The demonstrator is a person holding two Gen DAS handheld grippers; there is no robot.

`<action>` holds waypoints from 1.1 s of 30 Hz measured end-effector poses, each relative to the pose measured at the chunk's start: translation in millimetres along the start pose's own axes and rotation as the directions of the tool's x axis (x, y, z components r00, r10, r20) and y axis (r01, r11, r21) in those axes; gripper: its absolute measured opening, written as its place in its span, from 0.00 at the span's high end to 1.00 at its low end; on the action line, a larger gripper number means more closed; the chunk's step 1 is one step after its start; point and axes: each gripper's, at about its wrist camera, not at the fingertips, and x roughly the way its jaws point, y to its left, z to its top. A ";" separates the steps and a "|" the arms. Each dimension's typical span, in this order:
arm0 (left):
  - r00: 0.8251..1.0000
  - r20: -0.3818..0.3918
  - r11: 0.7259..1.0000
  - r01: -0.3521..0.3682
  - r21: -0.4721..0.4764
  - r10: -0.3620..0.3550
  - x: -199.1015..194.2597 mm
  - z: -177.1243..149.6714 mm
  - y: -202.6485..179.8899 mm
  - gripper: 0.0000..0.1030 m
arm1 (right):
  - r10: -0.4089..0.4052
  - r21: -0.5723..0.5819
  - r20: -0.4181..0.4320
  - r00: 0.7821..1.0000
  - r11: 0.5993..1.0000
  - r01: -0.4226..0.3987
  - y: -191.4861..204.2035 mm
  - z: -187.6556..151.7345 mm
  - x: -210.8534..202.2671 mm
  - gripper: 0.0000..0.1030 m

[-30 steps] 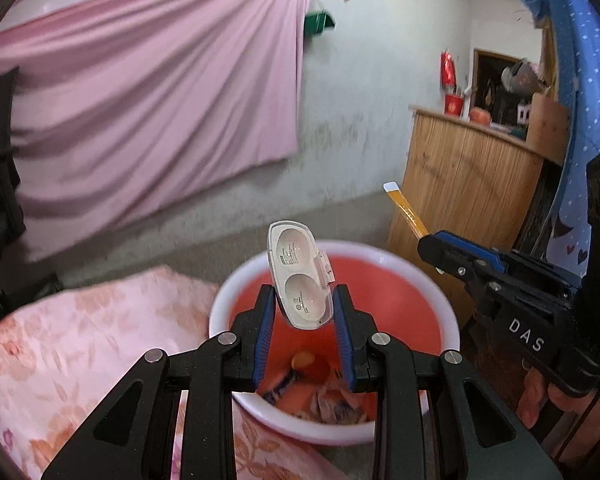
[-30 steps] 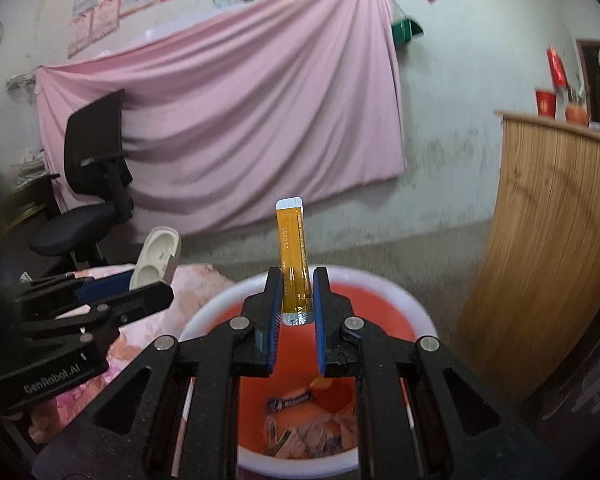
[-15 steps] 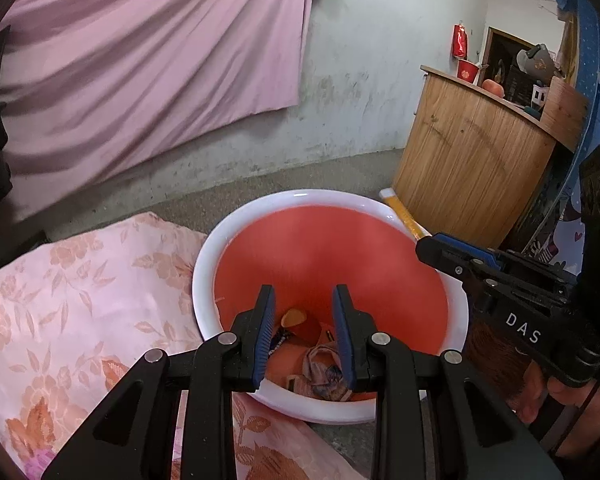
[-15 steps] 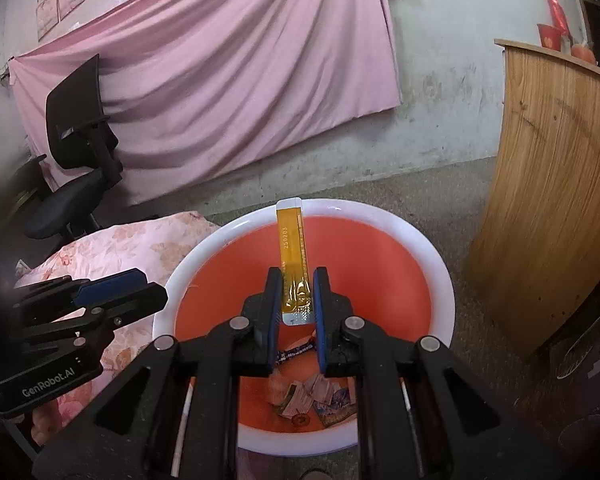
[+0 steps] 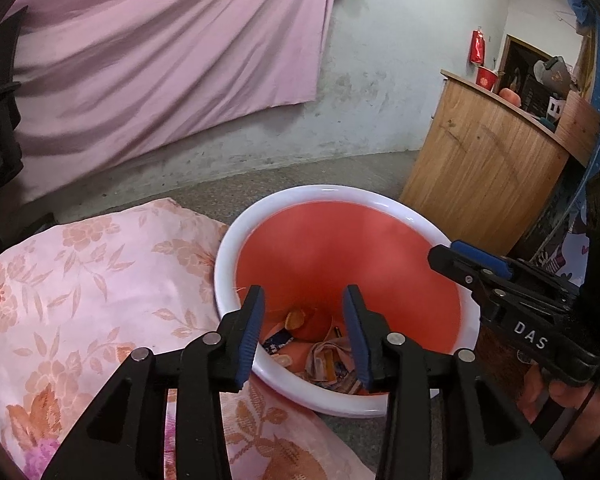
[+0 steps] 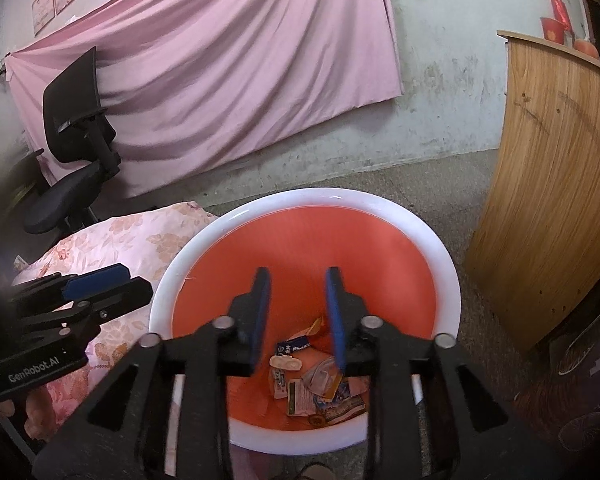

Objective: Collect trash

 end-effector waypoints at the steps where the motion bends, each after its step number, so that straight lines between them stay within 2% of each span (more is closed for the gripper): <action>1: 1.000 0.002 1.000 -0.005 -0.006 0.005 -1.2 0.0 2.3 0.60 | 0.000 0.000 0.002 1.000 1.000 0.000 -0.6 0.5 0.1 0.44; 6: 1.000 0.021 0.999 -0.002 -0.045 0.003 -9.9 -1.1 11.9 0.40 | -0.002 0.006 0.005 1.000 1.000 0.002 -1.0 2.0 0.5 0.30; 9: 0.999 0.036 0.997 -0.002 -0.079 0.005 -17.5 -1.7 20.1 0.24 | -0.002 0.011 0.013 1.000 1.000 0.002 0.6 2.8 -0.2 0.20; 11: 0.999 0.048 0.994 0.000 -0.105 0.005 -22.9 -1.7 25.9 0.20 | -0.002 0.014 0.014 1.000 1.000 0.002 1.4 2.4 -0.4 0.11; 16: 0.999 0.048 0.988 -0.014 -0.155 0.021 -35.6 -2.2 37.9 0.19 | -0.001 0.036 0.026 1.000 0.999 0.000 -1.9 3.8 -1.8 0.00; 22: 0.993 0.093 0.979 -0.056 -0.198 0.076 -57.2 -3.2 49.6 0.18 | 0.008 0.049 0.063 0.998 0.999 -0.011 -0.7 6.3 -8.6 0.00; 23: 0.991 0.100 0.976 -0.070 -0.204 0.092 -60.3 -4.0 49.6 0.13 | 0.011 0.050 0.068 0.998 0.999 -0.015 -0.4 6.5 -9.7 0.00; 24: 0.987 0.110 0.974 -0.088 -0.209 0.113 -64.4 -4.3 50.7 0.03 | 0.012 0.051 0.072 0.997 0.999 -0.016 1.6 6.3 -10.6 0.00; 25: 0.983 0.129 0.972 -0.099 -0.213 0.128 -68.5 -4.8 50.8 0.01 | 0.013 0.051 0.076 0.997 0.999 -0.016 2.2 6.4 -11.5 0.00; 33: 0.963 0.195 0.967 -0.140 -0.214 0.183 -93.5 -12.3 56.0 0.01 | 0.021 0.038 0.122 0.992 0.999 -0.026 10.5 5.3 -20.4 0.00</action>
